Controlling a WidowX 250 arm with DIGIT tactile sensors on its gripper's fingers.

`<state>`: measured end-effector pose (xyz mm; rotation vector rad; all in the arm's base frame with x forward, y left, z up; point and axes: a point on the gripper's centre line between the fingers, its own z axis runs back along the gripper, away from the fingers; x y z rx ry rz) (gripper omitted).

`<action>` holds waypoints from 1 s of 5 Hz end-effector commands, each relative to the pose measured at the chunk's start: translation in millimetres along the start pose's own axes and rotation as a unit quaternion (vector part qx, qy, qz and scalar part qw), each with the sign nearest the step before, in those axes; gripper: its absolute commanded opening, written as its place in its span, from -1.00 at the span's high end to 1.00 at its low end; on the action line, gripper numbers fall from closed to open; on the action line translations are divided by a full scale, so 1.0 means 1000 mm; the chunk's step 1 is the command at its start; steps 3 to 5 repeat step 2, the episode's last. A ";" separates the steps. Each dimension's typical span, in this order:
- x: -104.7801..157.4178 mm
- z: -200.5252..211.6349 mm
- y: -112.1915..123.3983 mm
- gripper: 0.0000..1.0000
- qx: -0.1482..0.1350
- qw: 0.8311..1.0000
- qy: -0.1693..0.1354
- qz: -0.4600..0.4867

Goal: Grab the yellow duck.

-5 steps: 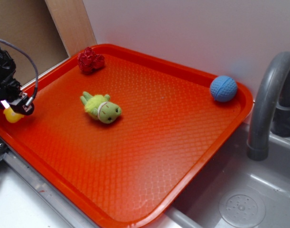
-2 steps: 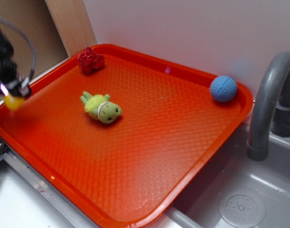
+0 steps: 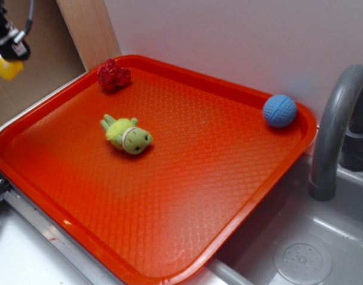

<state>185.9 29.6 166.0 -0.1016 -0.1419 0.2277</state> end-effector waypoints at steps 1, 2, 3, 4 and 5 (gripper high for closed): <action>-0.015 0.058 -0.017 1.00 -0.016 0.998 -0.032 -0.044; -0.018 0.052 -0.023 1.00 -0.006 0.999 -0.027 -0.047; -0.018 0.052 -0.023 1.00 -0.006 0.999 -0.027 -0.047; -0.018 0.052 -0.023 1.00 -0.006 0.999 -0.027 -0.047; -0.018 0.052 -0.023 1.00 -0.006 0.999 -0.027 -0.047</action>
